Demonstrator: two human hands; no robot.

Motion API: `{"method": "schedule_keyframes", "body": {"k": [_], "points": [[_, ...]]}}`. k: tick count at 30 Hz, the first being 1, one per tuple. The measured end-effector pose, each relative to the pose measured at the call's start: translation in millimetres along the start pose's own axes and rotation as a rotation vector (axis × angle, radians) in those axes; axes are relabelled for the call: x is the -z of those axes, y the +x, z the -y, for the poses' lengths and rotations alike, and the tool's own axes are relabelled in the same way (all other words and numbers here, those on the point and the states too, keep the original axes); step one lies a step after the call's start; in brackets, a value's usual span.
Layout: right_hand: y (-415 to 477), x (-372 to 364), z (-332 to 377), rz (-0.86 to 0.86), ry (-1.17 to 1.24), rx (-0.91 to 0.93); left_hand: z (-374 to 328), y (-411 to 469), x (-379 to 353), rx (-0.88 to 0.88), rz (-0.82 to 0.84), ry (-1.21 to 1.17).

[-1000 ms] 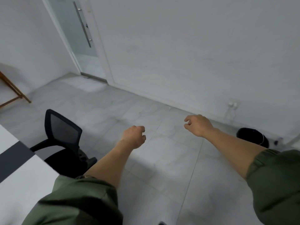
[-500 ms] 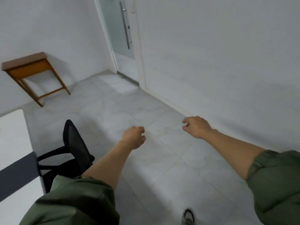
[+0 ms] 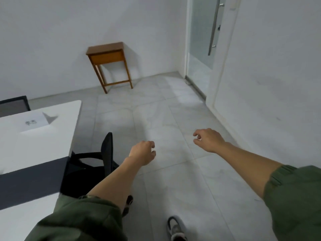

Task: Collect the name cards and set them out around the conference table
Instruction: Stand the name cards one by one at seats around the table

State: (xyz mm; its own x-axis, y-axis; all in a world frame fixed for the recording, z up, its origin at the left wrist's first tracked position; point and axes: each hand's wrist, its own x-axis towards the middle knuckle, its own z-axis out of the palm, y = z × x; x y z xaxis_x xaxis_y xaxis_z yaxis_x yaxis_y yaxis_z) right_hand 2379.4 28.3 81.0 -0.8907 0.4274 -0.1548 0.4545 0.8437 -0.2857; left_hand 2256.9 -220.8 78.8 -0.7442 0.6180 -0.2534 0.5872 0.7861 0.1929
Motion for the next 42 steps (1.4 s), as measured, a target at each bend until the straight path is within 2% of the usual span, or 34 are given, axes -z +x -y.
{"method": "schedule_keyframes", "body": {"k": [6, 15, 22, 25, 31, 33, 38, 42], "points": [[154.6, 24.0, 31.0, 0.014, -0.015, 0.086, 45.9, 123.1, 48.6, 0.087, -0.046, -0.032], [347.0, 49.5, 67.2, 0.055, -0.034, 0.225, 98.7, 260.1, 94.1, 0.207, -0.072, -0.076], [530.6, 40.1, 117.2, 0.153, -0.061, 0.421, 160.1, 375.6, 124.1, 0.441, -0.112, -0.158], [595.7, 42.8, 148.8, 0.181, -0.108, 0.499, 187.0, 398.6, 134.6, 0.547, -0.152, -0.247], [682.1, 5.1, 276.4, 0.299, -0.178, 0.733, 278.2, 390.5, 132.8, 0.837, -0.173, -0.374], [688.7, -4.0, 306.5, 0.326, -0.185, 0.782, 298.6, 385.8, 134.3, 0.882, -0.163, -0.391], [721.6, -54.3, 431.5, 0.402, -0.220, 0.940, 398.4, 377.8, 141.8, 1.062, -0.206, -0.469], [744.2, -63.1, 510.9, 0.373, -0.219, 1.022, 458.7, 375.7, 157.6, 1.160, -0.260, -0.518]]}}
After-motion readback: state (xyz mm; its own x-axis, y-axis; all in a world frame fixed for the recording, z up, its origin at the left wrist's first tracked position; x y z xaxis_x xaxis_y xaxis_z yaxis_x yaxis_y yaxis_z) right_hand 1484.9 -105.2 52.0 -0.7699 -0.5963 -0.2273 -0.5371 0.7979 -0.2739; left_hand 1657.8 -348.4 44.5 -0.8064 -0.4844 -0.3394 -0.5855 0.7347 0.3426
